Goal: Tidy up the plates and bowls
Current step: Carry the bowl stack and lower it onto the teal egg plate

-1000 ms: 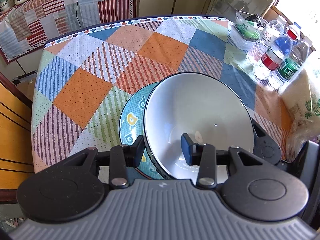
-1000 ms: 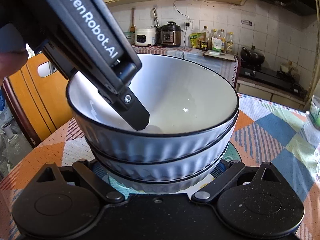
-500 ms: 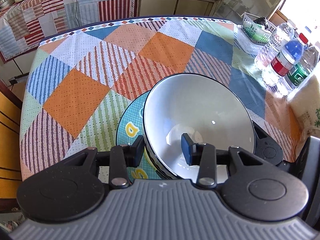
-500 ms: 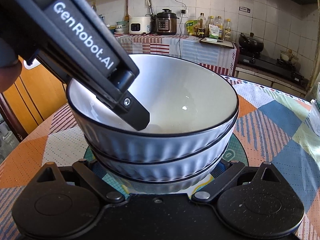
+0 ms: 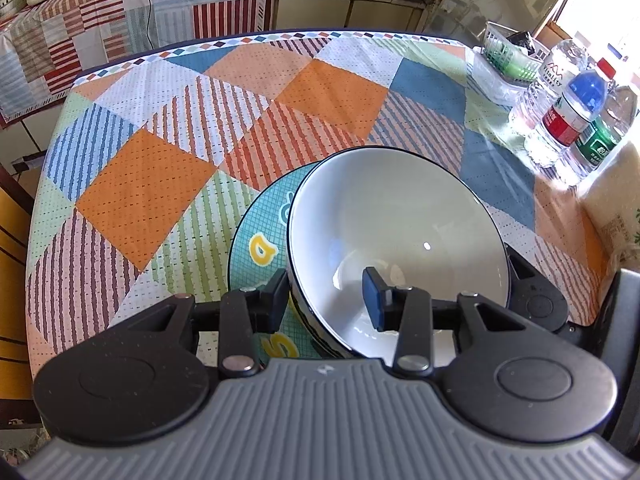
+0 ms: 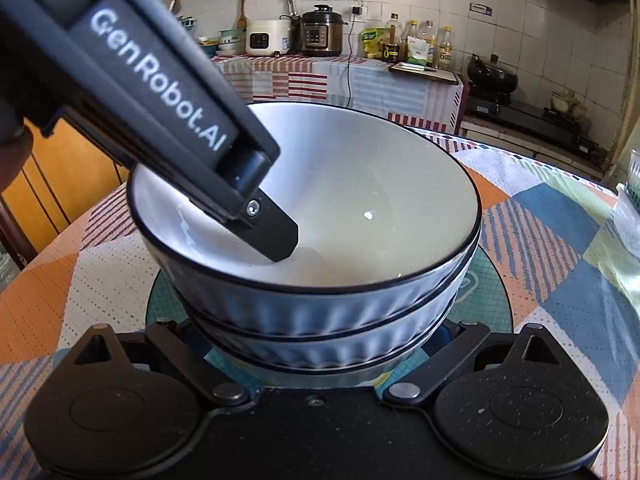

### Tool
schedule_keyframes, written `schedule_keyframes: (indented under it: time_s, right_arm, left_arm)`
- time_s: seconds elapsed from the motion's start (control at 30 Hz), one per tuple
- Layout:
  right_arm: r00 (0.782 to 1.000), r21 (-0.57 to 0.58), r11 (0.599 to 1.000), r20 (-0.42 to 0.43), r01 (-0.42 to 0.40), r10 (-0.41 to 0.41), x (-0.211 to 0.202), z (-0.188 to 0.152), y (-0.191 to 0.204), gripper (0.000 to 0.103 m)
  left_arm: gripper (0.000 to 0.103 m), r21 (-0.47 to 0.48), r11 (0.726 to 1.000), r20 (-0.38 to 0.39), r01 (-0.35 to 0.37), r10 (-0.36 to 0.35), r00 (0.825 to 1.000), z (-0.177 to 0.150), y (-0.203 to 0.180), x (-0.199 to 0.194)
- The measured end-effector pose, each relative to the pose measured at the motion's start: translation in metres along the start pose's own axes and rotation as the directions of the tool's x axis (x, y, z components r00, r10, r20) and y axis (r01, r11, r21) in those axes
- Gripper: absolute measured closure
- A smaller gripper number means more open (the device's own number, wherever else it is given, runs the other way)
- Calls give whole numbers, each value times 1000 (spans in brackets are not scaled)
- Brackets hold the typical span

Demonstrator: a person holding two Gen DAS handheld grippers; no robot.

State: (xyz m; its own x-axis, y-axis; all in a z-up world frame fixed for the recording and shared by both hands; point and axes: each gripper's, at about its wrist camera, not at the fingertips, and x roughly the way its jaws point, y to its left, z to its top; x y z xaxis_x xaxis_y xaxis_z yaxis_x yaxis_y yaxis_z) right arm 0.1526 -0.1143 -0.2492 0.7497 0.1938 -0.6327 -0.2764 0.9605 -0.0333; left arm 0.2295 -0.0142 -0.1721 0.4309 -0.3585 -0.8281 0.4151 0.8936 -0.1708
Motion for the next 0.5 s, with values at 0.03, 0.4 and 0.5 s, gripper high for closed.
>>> schedule_keyframes:
  time_s: [0.03, 0.4, 0.5]
  right_arm:
    - [1000, 2, 1000, 4, 3, -3, 0, -1, 0, 4]
    - [997, 12, 998, -59, 59, -58, 2, 4, 2, 2]
    - [997, 41, 998, -72, 37, -34, -11, 7, 2, 3]
  left_arm:
    - [65, 6, 1000, 6, -3, 3, 1000, 0, -1, 0]
    - [61, -55, 998, 28, 0, 1, 1000, -2, -1, 1]
    - [52, 5, 999, 74, -51, 50, 996, -9, -14, -7]
